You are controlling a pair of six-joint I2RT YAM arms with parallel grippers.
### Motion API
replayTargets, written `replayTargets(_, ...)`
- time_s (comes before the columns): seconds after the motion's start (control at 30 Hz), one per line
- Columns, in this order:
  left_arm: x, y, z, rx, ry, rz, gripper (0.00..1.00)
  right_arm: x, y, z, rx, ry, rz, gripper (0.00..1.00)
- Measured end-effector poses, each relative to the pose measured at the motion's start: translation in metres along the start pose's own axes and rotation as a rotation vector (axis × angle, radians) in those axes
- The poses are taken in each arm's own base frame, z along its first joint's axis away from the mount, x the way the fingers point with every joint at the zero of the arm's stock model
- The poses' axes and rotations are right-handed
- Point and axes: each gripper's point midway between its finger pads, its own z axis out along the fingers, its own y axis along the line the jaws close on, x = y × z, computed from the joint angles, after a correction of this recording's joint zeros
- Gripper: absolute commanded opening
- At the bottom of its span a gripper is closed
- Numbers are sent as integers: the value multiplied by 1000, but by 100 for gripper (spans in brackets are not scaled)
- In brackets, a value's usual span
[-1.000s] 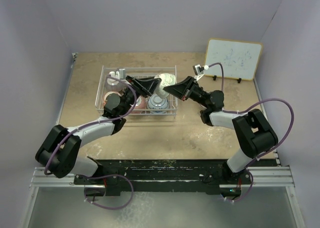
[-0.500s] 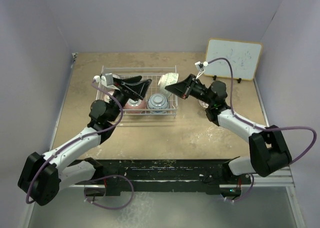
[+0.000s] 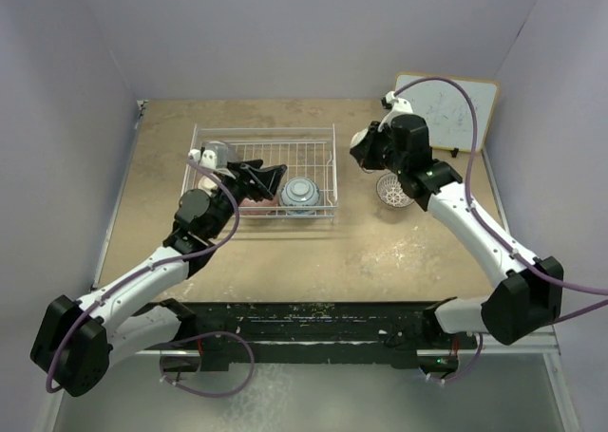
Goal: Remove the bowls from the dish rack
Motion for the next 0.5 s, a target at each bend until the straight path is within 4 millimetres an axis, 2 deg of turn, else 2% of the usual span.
replayTargets(0.1, 5, 3, 1, -8, 13, 5, 80, 8, -33, -6, 180, 60, -52, 0)
replayTargets(0.23, 11, 5, 2, -11, 28, 7, 80, 28, -74, -10, 381, 179, -122, 0)
replayTargets(0.4, 26, 11, 6, -16, 70, 7, 80, 62, -107, -16, 527, 348, -188, 0)
replayTargets(0.5, 32, 12, 7, -18, 87, 6, 80, 75, -121, -18, 592, 413, -214, 0)
